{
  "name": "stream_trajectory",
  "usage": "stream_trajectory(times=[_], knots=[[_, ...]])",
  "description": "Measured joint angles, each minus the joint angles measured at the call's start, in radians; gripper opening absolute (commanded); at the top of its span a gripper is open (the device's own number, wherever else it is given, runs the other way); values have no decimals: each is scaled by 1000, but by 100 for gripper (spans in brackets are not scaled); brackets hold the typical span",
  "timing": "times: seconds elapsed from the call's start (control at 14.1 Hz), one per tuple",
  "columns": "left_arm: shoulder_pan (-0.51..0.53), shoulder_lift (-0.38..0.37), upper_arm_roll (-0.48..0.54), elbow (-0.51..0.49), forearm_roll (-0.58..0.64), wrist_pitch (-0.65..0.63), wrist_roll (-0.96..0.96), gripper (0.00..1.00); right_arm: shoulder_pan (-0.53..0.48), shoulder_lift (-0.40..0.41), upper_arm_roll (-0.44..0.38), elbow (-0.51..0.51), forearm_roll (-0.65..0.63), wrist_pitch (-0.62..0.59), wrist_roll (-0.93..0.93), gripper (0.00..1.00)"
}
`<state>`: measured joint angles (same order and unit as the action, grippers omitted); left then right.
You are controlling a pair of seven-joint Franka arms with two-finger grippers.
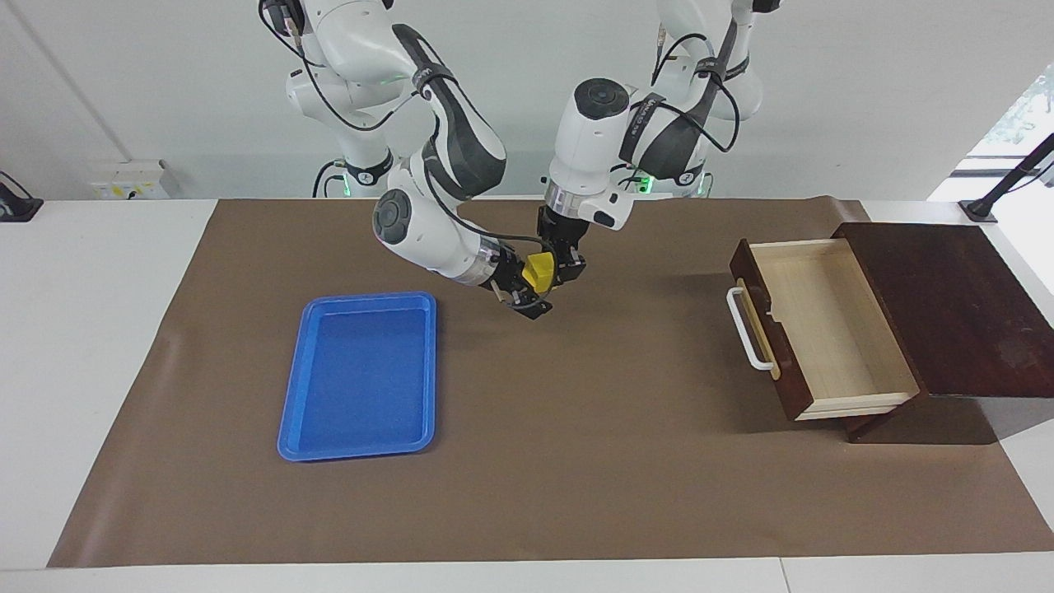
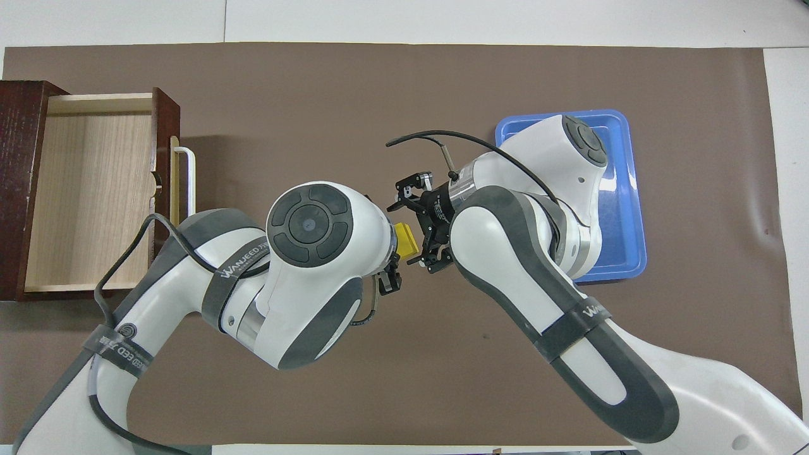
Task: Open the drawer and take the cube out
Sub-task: 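Grasp the cube with the right gripper from the left gripper, then carry the cube into the blue tray while the left gripper closes drawer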
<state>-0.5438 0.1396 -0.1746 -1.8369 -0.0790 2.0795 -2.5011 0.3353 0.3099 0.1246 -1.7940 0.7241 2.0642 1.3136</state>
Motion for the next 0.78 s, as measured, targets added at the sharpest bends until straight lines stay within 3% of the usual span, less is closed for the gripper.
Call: stream_trajectory(times=[0.07,0.78], knots=[[0,0,0,0,0,0,0,0,0,0,0,0,0,0,0,0],[0,-5,13,1,2,9,2,0,-2,1,-3,17,0,-35,4,0]])
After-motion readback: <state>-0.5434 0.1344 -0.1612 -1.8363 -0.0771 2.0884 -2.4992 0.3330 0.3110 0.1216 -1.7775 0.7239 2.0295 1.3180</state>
